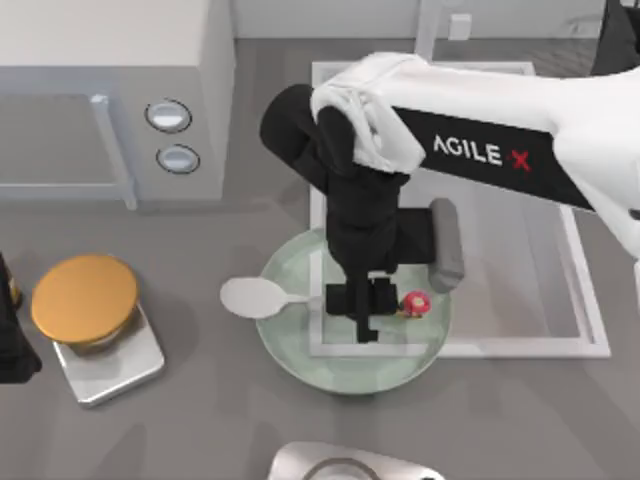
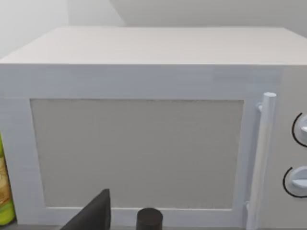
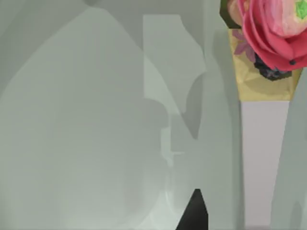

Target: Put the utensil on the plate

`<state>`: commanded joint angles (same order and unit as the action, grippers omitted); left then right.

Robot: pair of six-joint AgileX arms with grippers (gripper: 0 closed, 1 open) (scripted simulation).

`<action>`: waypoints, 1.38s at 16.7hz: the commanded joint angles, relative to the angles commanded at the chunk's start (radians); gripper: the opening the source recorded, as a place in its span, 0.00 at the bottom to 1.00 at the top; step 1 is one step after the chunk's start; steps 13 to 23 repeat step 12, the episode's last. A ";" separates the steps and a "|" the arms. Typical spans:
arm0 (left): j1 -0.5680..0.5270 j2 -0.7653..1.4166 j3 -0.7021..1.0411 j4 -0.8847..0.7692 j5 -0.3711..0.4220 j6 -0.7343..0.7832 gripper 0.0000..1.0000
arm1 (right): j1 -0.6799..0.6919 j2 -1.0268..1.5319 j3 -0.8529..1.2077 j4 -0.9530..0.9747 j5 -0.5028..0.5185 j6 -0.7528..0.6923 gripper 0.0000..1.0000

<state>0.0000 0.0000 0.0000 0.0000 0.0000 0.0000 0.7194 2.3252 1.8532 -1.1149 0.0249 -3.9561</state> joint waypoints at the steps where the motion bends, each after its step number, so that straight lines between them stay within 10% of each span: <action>1: 0.000 0.000 0.000 0.000 0.000 0.000 1.00 | 0.000 0.000 0.000 0.000 0.000 0.000 0.60; 7: 0.000 0.000 0.000 0.000 0.000 0.000 1.00 | 0.000 0.000 0.000 0.000 0.000 0.000 1.00; 23: 0.000 0.000 0.000 0.000 0.000 0.000 1.00 | 0.000 0.000 0.000 0.000 0.000 0.000 1.00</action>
